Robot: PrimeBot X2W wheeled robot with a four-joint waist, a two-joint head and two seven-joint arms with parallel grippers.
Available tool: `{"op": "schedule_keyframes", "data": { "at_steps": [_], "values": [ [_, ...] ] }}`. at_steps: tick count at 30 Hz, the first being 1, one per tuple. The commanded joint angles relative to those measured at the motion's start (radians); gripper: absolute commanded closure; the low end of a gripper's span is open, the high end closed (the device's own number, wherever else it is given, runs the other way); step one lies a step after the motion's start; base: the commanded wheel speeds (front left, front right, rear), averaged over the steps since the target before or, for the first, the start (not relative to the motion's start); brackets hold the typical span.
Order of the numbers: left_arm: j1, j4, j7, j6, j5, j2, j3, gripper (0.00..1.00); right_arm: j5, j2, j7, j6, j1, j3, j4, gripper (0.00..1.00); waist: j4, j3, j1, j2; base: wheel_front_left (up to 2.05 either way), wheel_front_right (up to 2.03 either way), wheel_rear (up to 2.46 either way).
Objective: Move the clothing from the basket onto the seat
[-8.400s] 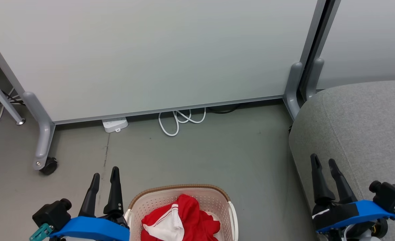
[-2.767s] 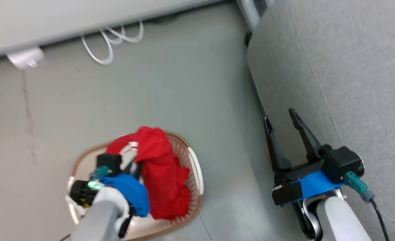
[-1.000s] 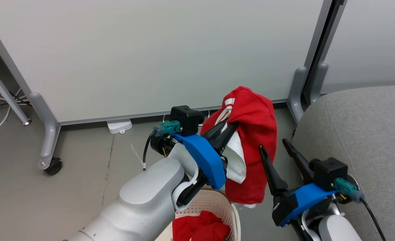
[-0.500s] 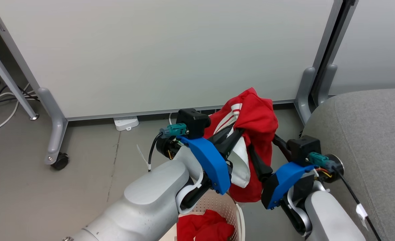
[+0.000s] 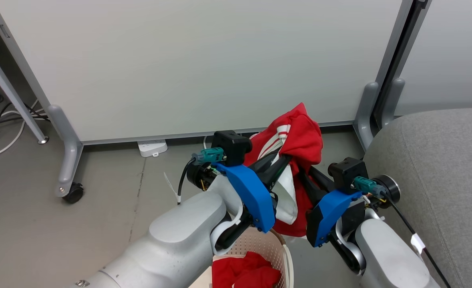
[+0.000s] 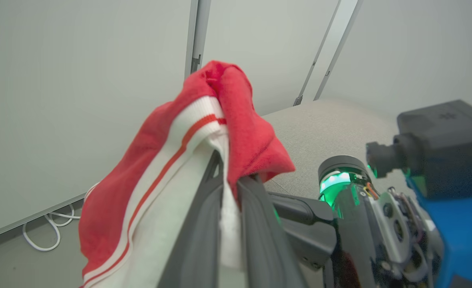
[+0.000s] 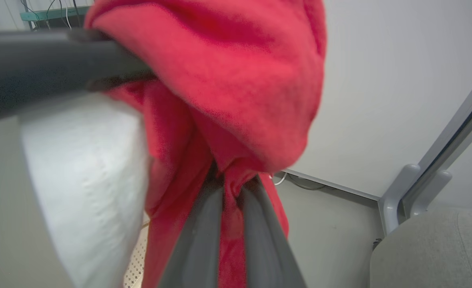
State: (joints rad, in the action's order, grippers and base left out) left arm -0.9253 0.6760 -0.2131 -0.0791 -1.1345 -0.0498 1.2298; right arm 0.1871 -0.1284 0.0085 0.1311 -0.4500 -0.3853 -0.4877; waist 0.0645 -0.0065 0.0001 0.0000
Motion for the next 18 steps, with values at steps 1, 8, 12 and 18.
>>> {"op": "schedule_keyframes", "data": {
  "at_steps": [1, 8, 12, 18],
  "values": [
    [-0.013, 0.004, -0.005, -0.002, -0.007, -0.002, 0.002, 1.0, 0.006, -0.003, -0.011, -0.001, -0.014, -0.008, -0.005, 1.0, -0.001, -0.002, -0.0001, 0.0, 0.0, 0.0, 0.0],
    [-0.018, 0.024, -0.013, -0.002, -0.022, -0.002, 0.013, 1.0, 0.015, -0.008, -0.028, -0.001, -0.007, -0.03, -0.017, 1.0, -0.008, -0.008, -0.0001, 0.0, 0.0, 0.0, 0.0],
    [-0.019, 0.032, -0.017, -0.001, -0.026, -0.002, 0.017, 1.0, 0.015, -0.01, -0.031, -0.001, -0.011, -0.034, -0.018, 1.0, -0.011, -0.007, -0.0001, 0.0, 0.0, 0.0, 0.0],
    [-0.023, 0.042, -0.018, -0.001, -0.032, -0.002, 0.023, 1.0, 0.013, -0.01, -0.038, -0.001, -0.012, -0.034, -0.016, 1.0, -0.013, -0.003, -0.0001, 0.0, 0.0, 0.0, 0.0]
  ]
}}
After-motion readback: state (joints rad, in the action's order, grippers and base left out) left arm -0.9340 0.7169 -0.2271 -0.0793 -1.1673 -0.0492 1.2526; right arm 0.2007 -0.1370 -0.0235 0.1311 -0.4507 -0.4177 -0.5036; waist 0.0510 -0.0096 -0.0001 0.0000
